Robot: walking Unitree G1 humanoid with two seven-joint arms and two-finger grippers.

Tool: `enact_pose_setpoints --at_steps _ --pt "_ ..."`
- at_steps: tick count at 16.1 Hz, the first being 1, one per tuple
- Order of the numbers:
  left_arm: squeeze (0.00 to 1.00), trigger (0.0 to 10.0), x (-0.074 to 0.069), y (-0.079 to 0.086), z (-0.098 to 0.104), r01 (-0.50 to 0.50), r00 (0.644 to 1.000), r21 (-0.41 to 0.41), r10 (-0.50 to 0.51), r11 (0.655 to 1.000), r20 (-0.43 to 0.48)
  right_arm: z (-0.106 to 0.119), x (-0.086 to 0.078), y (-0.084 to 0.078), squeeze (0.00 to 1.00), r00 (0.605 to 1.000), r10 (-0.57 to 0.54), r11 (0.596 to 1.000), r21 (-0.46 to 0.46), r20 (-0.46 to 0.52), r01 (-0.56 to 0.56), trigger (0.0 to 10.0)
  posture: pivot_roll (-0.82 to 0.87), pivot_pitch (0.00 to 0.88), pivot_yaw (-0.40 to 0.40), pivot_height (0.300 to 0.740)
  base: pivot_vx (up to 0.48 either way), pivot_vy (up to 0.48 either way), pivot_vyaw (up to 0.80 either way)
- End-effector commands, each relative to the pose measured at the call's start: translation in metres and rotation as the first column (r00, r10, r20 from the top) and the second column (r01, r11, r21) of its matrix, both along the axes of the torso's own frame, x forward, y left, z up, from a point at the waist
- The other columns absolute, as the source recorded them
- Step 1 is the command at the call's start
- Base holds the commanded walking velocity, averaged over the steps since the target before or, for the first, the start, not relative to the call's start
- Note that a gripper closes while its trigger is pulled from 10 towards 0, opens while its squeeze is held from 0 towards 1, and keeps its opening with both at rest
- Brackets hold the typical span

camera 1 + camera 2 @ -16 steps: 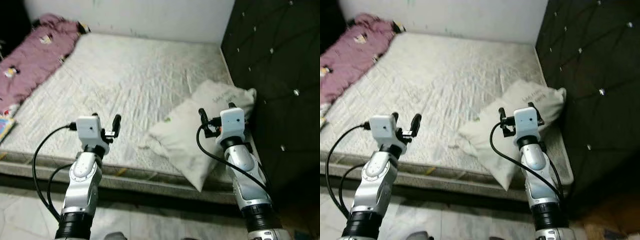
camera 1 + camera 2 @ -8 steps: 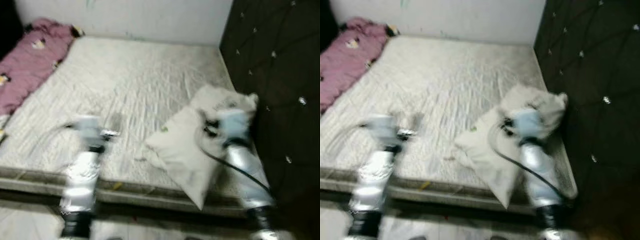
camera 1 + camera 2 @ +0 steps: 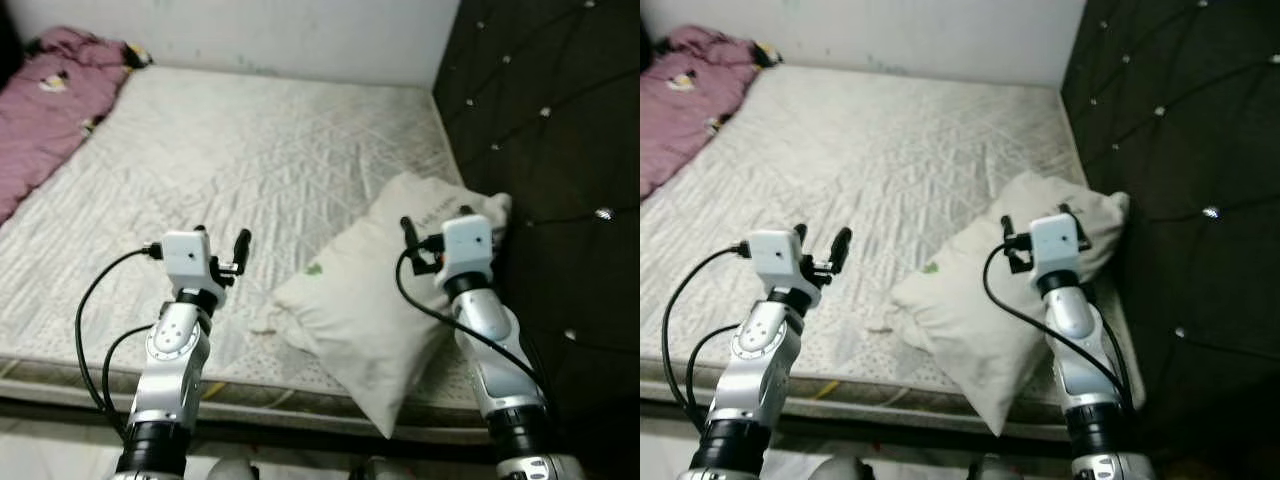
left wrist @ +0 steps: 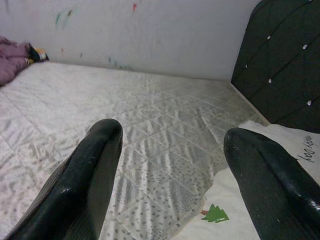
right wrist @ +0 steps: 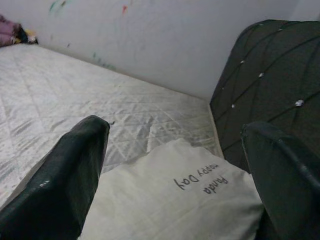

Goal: Clean up the room

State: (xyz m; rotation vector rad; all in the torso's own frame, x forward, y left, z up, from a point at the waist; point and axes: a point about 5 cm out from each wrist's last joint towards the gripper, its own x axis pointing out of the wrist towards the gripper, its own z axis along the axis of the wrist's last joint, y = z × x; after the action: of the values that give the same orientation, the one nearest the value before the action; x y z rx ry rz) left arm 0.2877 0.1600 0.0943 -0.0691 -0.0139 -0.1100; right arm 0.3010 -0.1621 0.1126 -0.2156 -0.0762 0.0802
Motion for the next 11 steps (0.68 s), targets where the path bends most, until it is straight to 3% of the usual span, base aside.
enact_pose_setpoints --at_steps 1,8,11 --pt "0.00 10.0 -0.0003 0.0066 -0.0007 -0.024 1.000 0.017 0.024 1.000 -0.009 0.0022 0.0010 0.0038 0.00 1.000 0.013 1.000 0.008 0.006 -0.013 10.0 -0.01 0.000 -0.026 0.740 0.000 0.000 0.00" --pt "0.00 10.0 0.0018 0.0061 0.0012 -0.028 1.000 0.011 0.028 1.000 -0.005 0.0034 0.0032 0.0034 0.00 1.000 0.014 1.000 0.005 0.004 -0.014 10.0 0.00 0.000 -0.028 0.740 0.000 -0.395 0.00" --pt "0.00 10.0 0.0026 0.0066 0.0022 -0.033 0.999 0.002 0.033 0.999 0.001 0.0035 0.0045 0.0035 0.00 1.000 0.015 1.000 0.002 0.002 -0.015 10.0 -0.01 0.000 -0.029 0.740 0.000 0.000 0.00"
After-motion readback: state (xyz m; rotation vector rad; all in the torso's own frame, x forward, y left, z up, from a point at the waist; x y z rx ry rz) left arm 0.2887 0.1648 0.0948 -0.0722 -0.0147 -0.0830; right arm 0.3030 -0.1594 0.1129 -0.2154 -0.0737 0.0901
